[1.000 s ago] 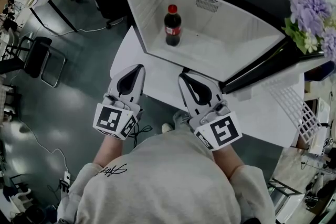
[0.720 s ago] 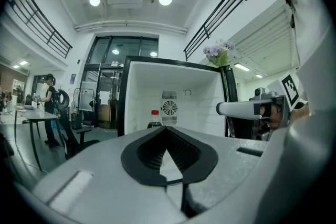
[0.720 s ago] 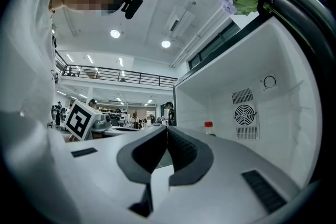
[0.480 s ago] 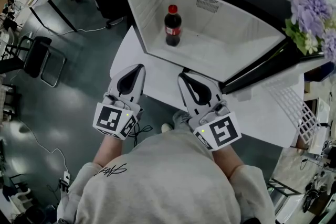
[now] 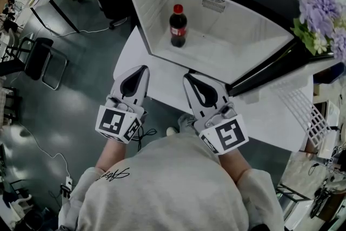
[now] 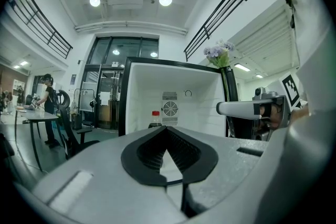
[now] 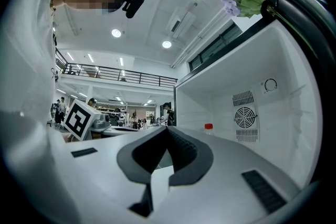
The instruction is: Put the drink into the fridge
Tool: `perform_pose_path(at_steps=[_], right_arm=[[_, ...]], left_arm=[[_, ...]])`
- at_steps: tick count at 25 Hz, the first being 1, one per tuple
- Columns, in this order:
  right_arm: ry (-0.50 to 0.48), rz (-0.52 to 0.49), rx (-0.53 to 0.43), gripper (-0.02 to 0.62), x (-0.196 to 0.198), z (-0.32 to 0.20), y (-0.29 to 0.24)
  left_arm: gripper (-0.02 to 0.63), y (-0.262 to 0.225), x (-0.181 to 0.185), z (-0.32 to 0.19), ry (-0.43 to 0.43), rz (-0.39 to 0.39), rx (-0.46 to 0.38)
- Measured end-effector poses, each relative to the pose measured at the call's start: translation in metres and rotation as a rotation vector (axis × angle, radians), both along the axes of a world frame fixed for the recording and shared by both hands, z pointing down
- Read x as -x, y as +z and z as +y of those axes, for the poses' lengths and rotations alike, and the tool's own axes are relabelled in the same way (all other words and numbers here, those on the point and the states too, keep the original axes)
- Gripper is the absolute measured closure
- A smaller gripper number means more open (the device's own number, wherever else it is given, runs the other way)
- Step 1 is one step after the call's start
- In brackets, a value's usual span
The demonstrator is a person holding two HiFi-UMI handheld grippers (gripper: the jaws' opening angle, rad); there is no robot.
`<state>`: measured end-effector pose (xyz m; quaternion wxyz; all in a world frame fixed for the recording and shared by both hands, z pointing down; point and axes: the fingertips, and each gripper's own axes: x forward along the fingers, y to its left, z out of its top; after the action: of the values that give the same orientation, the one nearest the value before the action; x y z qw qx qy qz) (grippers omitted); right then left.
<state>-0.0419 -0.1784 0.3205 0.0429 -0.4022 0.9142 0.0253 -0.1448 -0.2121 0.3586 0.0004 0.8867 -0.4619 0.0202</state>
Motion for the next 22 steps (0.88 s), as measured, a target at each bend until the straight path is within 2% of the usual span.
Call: perform_pose_path(at_steps=[22], right_arm=[[0.014,0.008,-0.005,0.584,-0.0006,0.0001,0.0005]], left_arm=[[0.603,0.0023,0.0008,-0.0013,-0.002,0.003,0.008]])
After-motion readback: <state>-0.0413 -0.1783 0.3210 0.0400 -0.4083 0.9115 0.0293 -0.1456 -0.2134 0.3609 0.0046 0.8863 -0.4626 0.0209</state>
